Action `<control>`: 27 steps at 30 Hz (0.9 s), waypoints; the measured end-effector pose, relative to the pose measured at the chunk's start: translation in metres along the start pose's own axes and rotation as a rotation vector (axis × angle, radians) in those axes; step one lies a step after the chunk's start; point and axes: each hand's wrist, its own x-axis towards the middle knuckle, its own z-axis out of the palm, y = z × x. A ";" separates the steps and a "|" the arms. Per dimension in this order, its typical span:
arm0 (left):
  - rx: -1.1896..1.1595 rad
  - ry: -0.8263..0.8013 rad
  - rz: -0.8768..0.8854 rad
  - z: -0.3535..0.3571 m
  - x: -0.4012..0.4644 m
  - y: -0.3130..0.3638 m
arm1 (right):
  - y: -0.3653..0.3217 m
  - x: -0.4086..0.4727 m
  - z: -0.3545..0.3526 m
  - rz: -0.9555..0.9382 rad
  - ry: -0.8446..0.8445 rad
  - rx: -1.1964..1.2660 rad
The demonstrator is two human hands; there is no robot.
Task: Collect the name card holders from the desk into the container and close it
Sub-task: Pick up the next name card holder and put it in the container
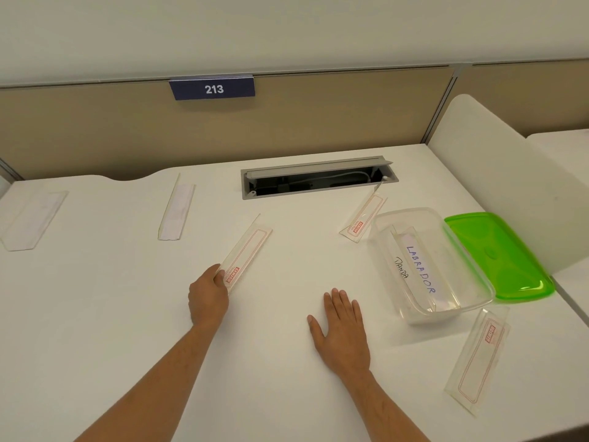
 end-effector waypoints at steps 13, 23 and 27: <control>-0.743 -0.219 -0.320 -0.008 -0.038 -0.005 | -0.001 0.001 -0.002 0.035 0.001 0.086; -1.097 -0.357 -0.480 -0.002 -0.072 0.011 | -0.044 0.011 -0.044 0.456 -0.031 1.074; -1.114 -0.431 -0.466 -0.001 -0.084 0.016 | -0.072 0.005 -0.050 0.433 -0.214 1.274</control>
